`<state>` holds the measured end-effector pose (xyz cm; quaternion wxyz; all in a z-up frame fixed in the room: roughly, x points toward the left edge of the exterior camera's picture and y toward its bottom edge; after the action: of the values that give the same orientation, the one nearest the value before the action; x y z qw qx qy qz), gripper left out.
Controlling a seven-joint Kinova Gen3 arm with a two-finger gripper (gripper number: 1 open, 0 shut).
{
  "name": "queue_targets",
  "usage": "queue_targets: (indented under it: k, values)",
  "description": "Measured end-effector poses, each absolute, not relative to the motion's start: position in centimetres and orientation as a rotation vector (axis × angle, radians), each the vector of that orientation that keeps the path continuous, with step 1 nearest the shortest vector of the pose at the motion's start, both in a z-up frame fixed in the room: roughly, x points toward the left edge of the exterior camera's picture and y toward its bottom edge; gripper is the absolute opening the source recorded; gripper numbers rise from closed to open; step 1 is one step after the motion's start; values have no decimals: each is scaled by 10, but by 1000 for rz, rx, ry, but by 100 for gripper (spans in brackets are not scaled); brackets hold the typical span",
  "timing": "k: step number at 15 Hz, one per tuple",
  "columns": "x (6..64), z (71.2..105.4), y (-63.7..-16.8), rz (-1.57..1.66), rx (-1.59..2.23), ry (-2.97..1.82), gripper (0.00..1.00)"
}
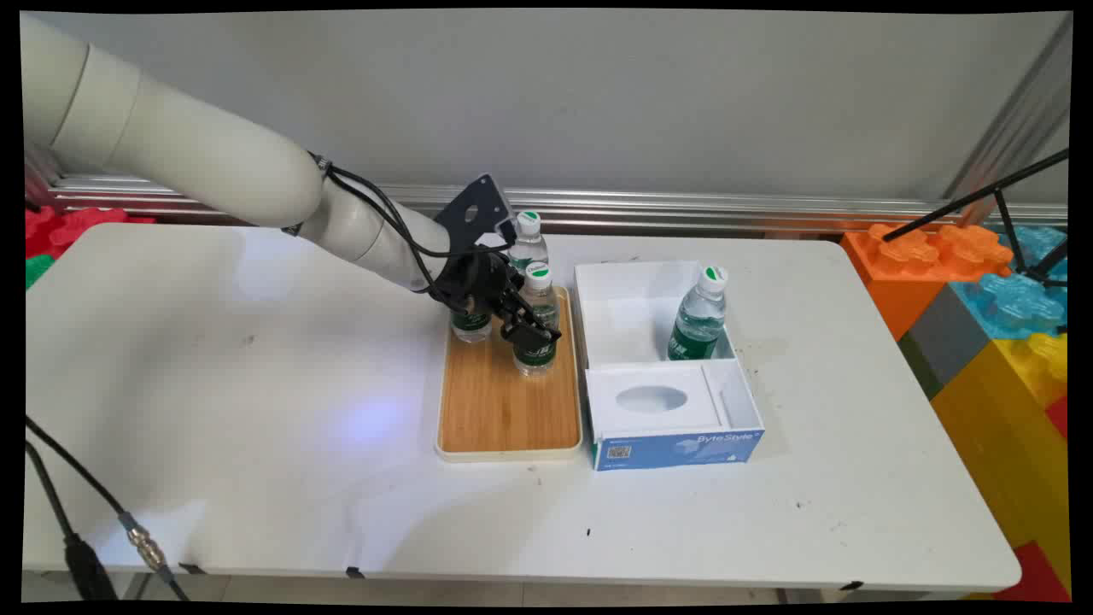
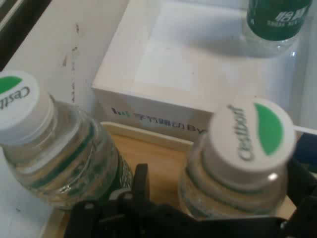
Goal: Pick up the green bottle from the white box
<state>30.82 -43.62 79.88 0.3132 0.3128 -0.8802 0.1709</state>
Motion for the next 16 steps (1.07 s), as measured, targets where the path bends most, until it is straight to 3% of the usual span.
queue_targets:
  k: [6, 16]
  values:
    - [309, 807, -432, 462, 797, -2344, 100]
    - [287, 890, -425, 538, 859, -2411, 100]
